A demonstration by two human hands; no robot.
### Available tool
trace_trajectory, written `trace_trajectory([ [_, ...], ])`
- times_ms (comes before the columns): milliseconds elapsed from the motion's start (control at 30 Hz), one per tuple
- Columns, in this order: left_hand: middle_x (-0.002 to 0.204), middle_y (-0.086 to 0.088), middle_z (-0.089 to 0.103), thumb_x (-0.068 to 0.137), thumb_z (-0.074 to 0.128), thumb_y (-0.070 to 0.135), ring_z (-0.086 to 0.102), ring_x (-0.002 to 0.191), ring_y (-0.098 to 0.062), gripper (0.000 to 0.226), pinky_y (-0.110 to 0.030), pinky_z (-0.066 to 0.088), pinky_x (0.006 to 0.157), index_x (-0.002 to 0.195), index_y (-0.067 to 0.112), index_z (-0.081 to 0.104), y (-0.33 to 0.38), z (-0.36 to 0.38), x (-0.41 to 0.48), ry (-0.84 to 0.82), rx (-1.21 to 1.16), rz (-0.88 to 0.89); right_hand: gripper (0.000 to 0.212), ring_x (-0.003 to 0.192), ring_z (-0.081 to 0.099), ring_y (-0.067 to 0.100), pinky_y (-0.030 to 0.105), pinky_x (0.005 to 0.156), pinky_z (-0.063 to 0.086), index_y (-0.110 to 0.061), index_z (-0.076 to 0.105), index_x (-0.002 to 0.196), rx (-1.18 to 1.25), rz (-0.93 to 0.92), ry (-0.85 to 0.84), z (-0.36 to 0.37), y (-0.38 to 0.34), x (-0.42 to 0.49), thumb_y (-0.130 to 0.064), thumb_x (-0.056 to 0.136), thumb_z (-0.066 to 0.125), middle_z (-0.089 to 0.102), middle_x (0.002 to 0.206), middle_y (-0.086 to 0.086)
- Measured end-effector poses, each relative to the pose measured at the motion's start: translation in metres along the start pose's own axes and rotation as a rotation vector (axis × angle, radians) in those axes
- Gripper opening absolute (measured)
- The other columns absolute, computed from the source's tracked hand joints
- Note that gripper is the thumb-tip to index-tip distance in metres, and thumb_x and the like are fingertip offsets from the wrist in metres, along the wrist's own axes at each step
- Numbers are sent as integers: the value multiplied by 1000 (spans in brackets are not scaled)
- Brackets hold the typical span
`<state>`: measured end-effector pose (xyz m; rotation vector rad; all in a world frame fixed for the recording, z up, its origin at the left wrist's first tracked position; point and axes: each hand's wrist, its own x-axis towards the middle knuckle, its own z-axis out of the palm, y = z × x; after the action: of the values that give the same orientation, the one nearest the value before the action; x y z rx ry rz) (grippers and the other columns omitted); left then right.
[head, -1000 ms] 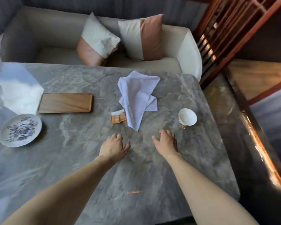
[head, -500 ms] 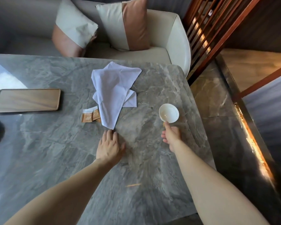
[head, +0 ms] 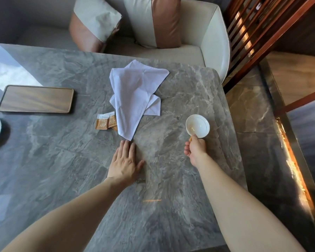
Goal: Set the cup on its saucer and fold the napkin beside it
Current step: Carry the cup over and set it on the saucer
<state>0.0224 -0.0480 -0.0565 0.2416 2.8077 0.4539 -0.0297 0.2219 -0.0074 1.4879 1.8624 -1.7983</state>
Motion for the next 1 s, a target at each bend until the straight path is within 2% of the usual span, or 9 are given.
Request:
trace_trajectory([
  [100,169,-10,8,98,30,66,-4,157,-26,81,-41,7,127,159,14,18,-3,-3,2,-11,-32,6,22,52,38,16,25,47,33,-14,52,82,-63,-28,40,0,1,-2,-20,96,37,50,72,5],
  [233,170,-6,10,99,35,60,-2,157,-22,77,-40,9,127,160,16,18,-18,-11,1,-38,-91,81,21,50,34,19,28,45,29,-12,51,77,-207,-96,70,4,5,-11,-21,89,36,47,70,8],
  [400,168,-7,18,100,35,56,4,157,-22,75,-38,9,127,159,12,19,-52,-25,-9,25,-65,107,18,59,34,21,30,51,26,-14,46,74,-404,-262,-45,27,11,-36,-21,89,38,42,74,11],
  [533,168,-6,17,99,36,57,3,157,-21,76,-38,10,127,159,13,19,-88,-38,-23,56,-61,7,24,64,43,24,32,59,33,-13,50,76,-538,-369,-146,61,9,-65,-27,92,39,50,71,7],
  [667,168,-7,20,99,37,58,8,157,-22,77,-40,11,126,159,13,20,-130,-52,-41,106,-41,-104,24,74,45,25,35,62,33,-14,48,76,-628,-463,-238,110,4,-97,-27,95,42,47,71,2],
  [833,169,-7,16,98,32,63,6,157,-21,79,-43,10,126,160,14,20,-189,-68,-67,160,15,-287,31,84,56,27,35,68,38,-9,60,95,-748,-516,-346,172,2,-133,-32,96,40,61,88,5],
  [933,169,-9,17,96,34,65,9,156,-23,82,-45,12,125,159,13,24,-224,-76,-84,208,18,-410,29,94,53,33,37,76,38,-9,57,95,-810,-569,-409,212,3,-151,-30,97,38,57,99,12],
  [1000,169,-11,15,96,35,66,7,157,-24,85,-47,12,125,159,12,22,-247,-79,-94,214,17,-484,32,105,53,33,36,82,37,-8,59,108,-844,-611,-445,239,5,-166,-29,98,37,56,112,12],
])
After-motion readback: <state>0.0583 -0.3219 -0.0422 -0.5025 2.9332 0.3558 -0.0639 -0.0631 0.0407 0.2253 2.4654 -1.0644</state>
